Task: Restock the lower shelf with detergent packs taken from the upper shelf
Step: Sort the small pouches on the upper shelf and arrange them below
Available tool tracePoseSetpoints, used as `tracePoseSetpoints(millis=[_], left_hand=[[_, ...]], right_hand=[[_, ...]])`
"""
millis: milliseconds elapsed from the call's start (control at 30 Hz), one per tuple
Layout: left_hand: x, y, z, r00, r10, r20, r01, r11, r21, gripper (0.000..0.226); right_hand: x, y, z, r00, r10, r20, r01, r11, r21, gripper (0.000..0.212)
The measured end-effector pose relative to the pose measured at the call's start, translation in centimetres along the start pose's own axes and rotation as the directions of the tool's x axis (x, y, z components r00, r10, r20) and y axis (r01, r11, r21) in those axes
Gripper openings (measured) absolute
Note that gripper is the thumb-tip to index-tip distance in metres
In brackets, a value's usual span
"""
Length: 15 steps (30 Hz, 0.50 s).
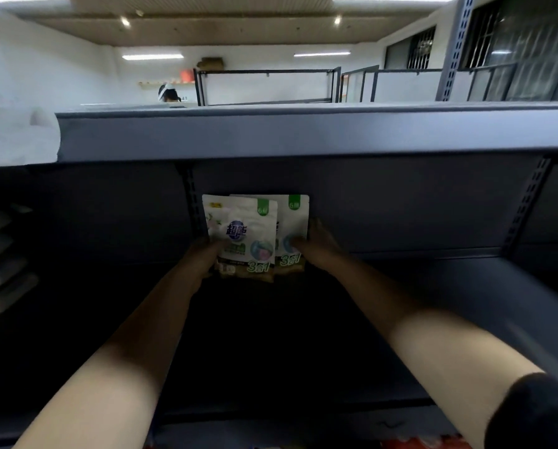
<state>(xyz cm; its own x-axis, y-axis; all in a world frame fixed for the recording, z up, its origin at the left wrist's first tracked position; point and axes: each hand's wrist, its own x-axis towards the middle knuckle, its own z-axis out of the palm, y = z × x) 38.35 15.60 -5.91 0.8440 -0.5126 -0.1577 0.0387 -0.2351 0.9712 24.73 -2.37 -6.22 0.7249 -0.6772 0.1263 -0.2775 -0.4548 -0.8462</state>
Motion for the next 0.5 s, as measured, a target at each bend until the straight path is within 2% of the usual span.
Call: tracePoseSetpoints(millis=[133,233,333,433,500], left_hand=[[1.2,-0.5,0.4,0.997,0.066,-0.031,-0.07,0.987,-0.145,0.053],[1.2,-0.9,0.5,0.997,0.062,-0.036,-0.068,0.971,-0.228,0.056],[0.3,-1.2,0.3,1.0,0.011,-0.007,-0.012,0.983,-0.182,0.052],[-1.0,-1.3,0.1,0.999,0.028,0.031,-0.023,0.988,-0.151,0.048],[-1.8,-1.3,0.2,0.997,0.044,0.062,-0.035,0.99,-0.134,0.047]], right_hand=[[-0.2,-0.6,0.2,0.998,0.053,-0.028,-0.053,0.999,0.002,0.062],[-0.7,-0.6,-0.2,0.996,0.076,0.052,-0.072,0.995,-0.073,0.05],[-1.4,-0.5,-0.7,0.993,0.08,0.09,-0.069,0.991,-0.116,0.047],[-2.3,-0.3,-1.5,0.991,0.101,0.084,-0.087,0.983,-0.161,0.042],[-3.0,0.0,-2.4,0.994,0.102,0.046,-0.096,0.988,-0.122,0.041]])
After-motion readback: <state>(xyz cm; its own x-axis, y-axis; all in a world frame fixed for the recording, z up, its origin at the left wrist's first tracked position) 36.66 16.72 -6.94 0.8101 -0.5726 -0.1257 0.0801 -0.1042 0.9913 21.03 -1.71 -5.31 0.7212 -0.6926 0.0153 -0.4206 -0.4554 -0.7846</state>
